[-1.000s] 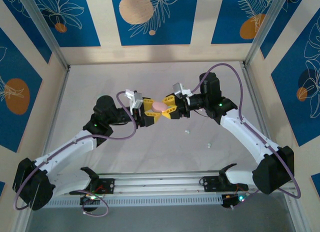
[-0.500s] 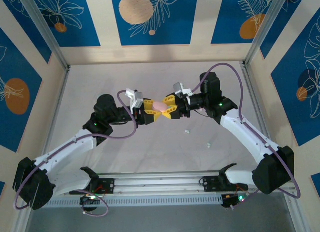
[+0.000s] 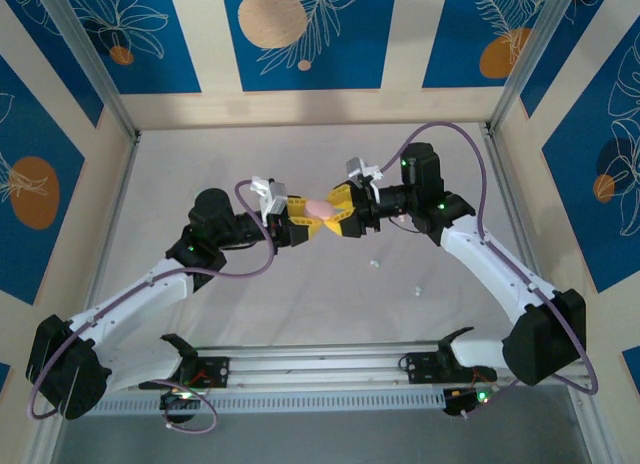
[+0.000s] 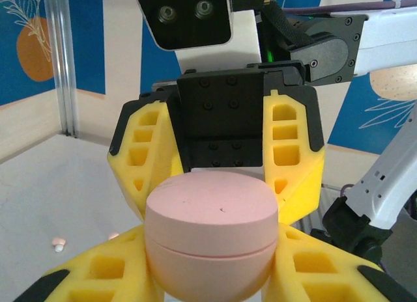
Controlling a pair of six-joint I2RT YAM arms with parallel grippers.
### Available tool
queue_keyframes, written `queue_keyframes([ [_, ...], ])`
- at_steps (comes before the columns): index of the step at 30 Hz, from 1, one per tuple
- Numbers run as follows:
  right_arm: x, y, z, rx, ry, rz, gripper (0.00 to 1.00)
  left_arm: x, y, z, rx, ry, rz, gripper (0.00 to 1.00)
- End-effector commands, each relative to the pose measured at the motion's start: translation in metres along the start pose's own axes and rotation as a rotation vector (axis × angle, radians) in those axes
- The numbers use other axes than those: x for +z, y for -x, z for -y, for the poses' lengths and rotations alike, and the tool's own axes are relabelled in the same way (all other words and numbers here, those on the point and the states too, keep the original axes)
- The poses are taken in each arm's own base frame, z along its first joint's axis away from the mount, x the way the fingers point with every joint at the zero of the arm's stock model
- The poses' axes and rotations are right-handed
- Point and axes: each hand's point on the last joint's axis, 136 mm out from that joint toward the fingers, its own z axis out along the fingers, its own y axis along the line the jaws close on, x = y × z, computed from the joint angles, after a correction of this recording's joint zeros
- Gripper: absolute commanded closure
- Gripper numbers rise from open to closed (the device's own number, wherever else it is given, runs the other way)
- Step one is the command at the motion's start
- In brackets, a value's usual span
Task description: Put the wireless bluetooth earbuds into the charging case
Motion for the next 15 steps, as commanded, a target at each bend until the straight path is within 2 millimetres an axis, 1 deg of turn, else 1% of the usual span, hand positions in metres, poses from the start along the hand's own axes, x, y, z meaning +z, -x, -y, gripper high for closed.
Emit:
queue_keyframes([
  [1,-0.009,0.012,0.012,0.074,-0.042,0.015,0.44,0.000,0.011,0.022,0.055,-0.091,0.014,0.71],
  [3,-0.008,0.014,0.010,0.080,-0.032,0.017,0.43,0.000,0.011,0.022,0.055,-0.086,0.015,0.71],
  [6,-0.009,0.015,0.014,0.097,-0.050,0.019,0.42,0.000,0.012,0.022,0.057,-0.084,0.018,0.71],
  [12,-0.012,0.020,0.037,0.196,-0.170,0.018,0.39,0.000,0.013,0.022,0.057,-0.083,0.031,0.71],
  [15,-0.014,0.025,0.043,0.239,-0.199,0.019,0.38,0.000,0.013,0.021,0.053,-0.072,0.042,0.71],
])
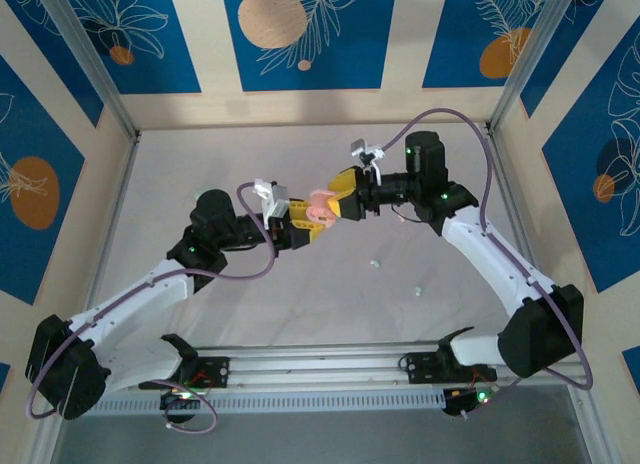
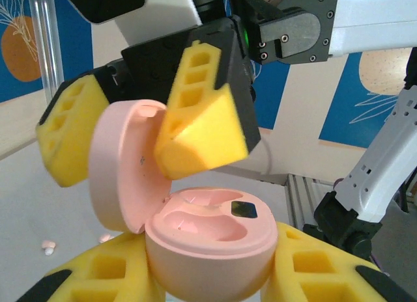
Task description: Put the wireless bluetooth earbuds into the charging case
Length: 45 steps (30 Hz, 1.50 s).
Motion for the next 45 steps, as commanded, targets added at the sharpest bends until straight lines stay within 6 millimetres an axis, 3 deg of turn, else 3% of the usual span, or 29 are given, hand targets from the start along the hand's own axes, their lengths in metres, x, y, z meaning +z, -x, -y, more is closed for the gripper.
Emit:
queue_keyframes([
  [1,-0.003,0.010,0.013,0.087,-0.078,0.002,0.37,-0.002,0.014,0.012,0.044,-0.037,0.052,0.71],
  [10,-0.019,0.034,-0.022,0.059,-0.024,0.032,0.29,-0.008,0.014,-0.007,0.062,0.091,0.122,0.70],
  [13,-0.036,0.041,-0.004,0.091,-0.186,0.070,0.21,-0.009,0.013,-0.012,0.069,0.120,0.139,0.71],
  [16,-0.063,0.037,0.035,0.158,-0.406,0.118,0.16,-0.011,0.014,-0.015,0.070,0.141,0.155,0.71],
  [20,-0.119,-0.013,0.119,0.416,-0.813,0.091,0.36,-0.014,0.016,-0.015,0.075,0.152,0.174,0.71],
  [24,-0.155,-0.075,0.173,0.801,-0.897,0.020,0.48,-0.015,0.019,-0.013,0.060,0.146,0.189,0.71],
  [28,-0.164,-0.130,0.212,1.030,-0.906,-0.108,0.58,-0.016,0.022,-0.011,0.058,0.142,0.196,0.71],
  [34,-0.166,-0.184,0.251,1.110,-0.987,-0.261,0.58,-0.018,0.025,-0.008,0.061,0.139,0.196,0.71],
  [45,-0.149,-0.222,0.274,1.109,-0.951,-0.427,0.60,-0.022,0.027,-0.005,0.067,0.145,0.188,0.71],
])
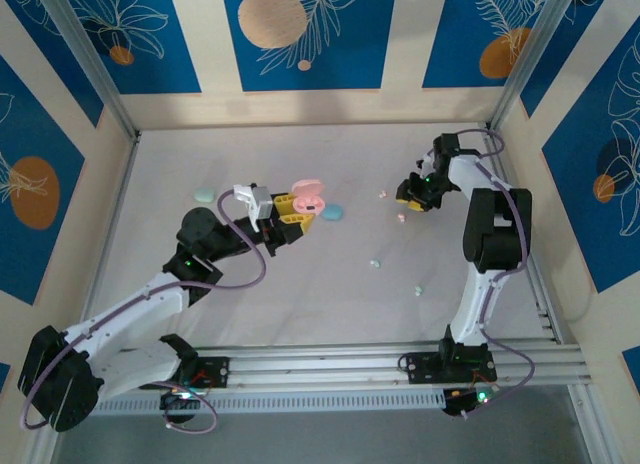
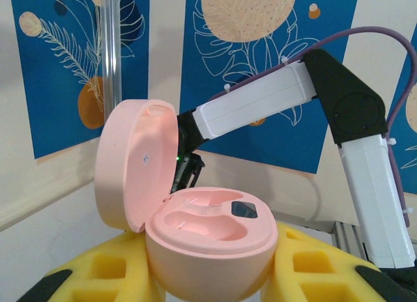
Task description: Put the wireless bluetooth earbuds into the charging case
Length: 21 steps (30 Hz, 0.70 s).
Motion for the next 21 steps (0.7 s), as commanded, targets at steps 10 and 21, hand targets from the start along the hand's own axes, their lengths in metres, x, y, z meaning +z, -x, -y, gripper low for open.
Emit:
queue_keyframes([
  [10,0.024,-0.024,0.004,-0.067,-0.022,-0.137,0.61,0.001,0.008,0.005,0.008,-0.010,0.010,0.71],
  [21,0.026,-0.043,-0.022,-0.113,0.062,-0.190,0.64,0.002,0.007,0.006,-0.002,-0.013,0.006,0.70],
])
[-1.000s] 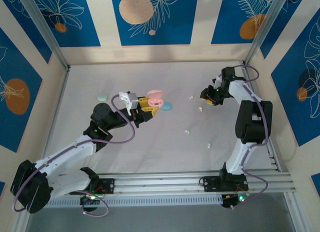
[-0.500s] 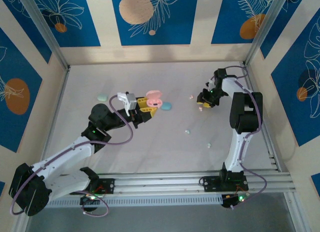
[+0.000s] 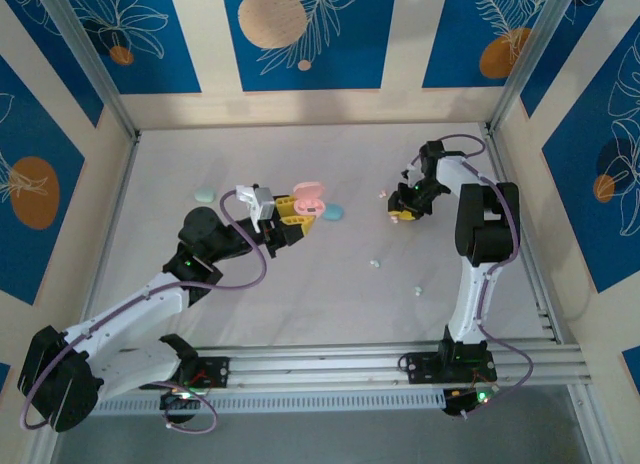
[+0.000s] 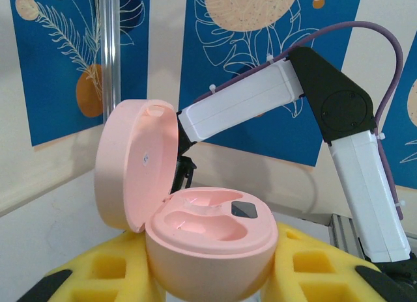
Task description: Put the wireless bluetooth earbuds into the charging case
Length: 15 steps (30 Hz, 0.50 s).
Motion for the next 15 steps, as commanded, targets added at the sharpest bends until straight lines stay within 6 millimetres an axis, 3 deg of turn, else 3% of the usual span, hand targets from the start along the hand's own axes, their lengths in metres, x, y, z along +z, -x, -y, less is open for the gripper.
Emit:
queue_keyframes([
  [1,0.001,-0.014,-0.019,-0.027,0.076,-0.050,0.64,0.001,0.015,0.006,0.017,-0.013,0.035,0.70],
  [8,-0.002,-0.024,-0.046,-0.074,0.113,-0.072,0.64,0.002,0.016,0.007,0.014,-0.013,0.035,0.70],
  [15,-0.025,0.005,-0.035,-0.104,0.030,0.054,0.63,0.001,0.017,0.008,0.012,-0.018,0.035,0.70],
])
